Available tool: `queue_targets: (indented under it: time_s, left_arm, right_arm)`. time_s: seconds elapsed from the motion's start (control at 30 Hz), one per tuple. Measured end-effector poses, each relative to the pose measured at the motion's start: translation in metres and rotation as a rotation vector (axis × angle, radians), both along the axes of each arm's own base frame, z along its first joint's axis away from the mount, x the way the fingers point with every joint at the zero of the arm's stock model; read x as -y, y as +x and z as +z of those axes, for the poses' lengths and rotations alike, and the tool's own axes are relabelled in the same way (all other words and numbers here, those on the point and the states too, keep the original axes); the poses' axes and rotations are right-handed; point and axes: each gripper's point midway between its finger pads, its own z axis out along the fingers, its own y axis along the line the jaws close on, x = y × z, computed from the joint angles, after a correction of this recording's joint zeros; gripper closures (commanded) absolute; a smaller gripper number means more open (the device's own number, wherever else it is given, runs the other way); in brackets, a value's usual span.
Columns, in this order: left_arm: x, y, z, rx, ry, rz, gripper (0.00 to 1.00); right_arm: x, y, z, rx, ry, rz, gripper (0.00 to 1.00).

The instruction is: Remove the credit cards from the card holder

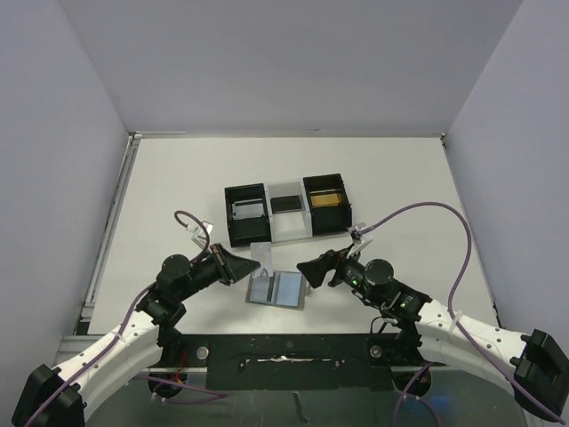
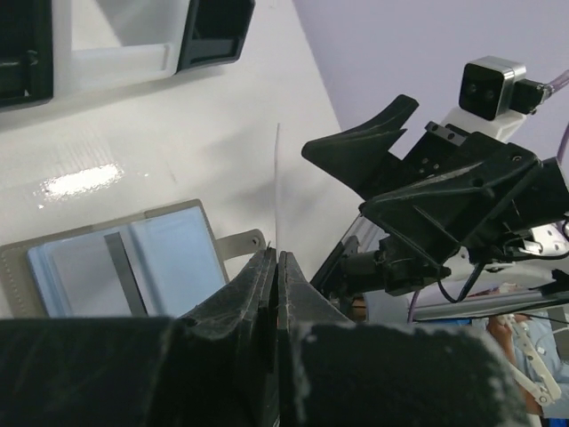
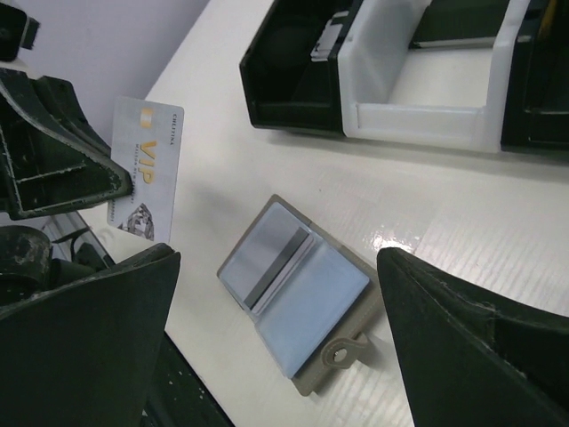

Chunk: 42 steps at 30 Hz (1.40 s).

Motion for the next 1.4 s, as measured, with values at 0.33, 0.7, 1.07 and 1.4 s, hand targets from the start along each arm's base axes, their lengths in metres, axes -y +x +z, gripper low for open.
queue_targets:
  time_s: [0.33, 0.7, 1.07, 1.4]
  left_arm:
    - [-0.001, 0.001, 0.034, 0.079, -0.137, 0.022, 1.00]
    - [0.021, -0.003, 0.055, 0.066, -0.262, -0.109, 1.00]
    - [0.027, -0.009, 0.072, 0.111, -0.324, -0.160, 1.00]
    - [0.024, -0.021, 0.073, 0.117, -0.362, -0.176, 1.00]
  right_arm:
    - [-0.016, -0.002, 0.032, 0.016, 0.142, 0.073, 0.01]
    - [-0.045, 0.003, 0.093, 0.011, 0.295, 0.230, 0.23]
    - [-0.065, -0.006, 0.081, -0.103, 0.290, 0.395, 0.56]
    - [-0.074, -0.021, 0.089, -0.112, 0.318, 0.478, 0.78]
